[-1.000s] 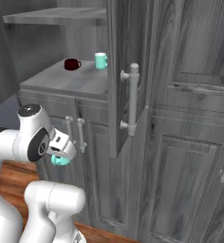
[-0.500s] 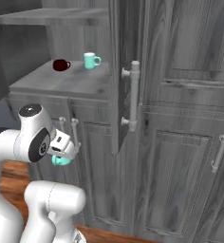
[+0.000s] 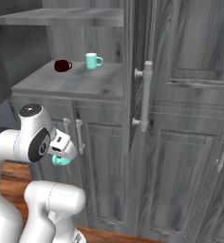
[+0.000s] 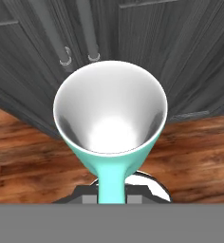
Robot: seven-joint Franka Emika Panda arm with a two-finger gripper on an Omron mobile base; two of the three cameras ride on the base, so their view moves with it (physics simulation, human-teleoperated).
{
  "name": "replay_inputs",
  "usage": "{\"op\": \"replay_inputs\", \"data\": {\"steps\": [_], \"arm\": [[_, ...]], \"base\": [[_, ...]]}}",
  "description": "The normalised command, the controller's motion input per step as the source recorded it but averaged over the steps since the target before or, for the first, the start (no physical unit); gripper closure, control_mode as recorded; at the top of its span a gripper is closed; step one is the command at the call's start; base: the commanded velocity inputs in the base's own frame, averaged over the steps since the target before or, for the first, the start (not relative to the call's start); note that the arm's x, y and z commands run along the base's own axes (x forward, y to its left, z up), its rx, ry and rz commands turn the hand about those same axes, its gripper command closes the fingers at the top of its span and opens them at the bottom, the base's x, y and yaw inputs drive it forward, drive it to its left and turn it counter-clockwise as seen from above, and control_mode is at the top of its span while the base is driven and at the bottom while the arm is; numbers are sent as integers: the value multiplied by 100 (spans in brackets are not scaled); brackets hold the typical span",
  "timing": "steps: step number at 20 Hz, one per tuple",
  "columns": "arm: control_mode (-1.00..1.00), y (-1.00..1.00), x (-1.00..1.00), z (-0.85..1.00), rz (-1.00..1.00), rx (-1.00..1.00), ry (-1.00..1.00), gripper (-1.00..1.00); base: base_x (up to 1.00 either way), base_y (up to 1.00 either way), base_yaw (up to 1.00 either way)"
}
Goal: Pick the mug on the counter and place it in the cabinet with the handle facing the right, like the mugs already inside.
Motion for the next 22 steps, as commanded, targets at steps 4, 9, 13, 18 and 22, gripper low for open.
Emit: {"op": "replay_inputs", "data": {"steps": [4, 9, 13, 18, 22], "arm": [[100, 0, 0, 0, 0, 0, 0, 100], [100, 0, 0, 0, 0, 0, 0, 100], [100, 0, 0, 0, 0, 0, 0, 100], [100, 0, 0, 0, 0, 0, 0, 100], [100, 0, 0, 0, 0, 0, 0, 100]], "base": [[40, 2, 0], [47, 5, 0], [45, 0, 0], [46, 2, -1], [48, 5, -3]]}}
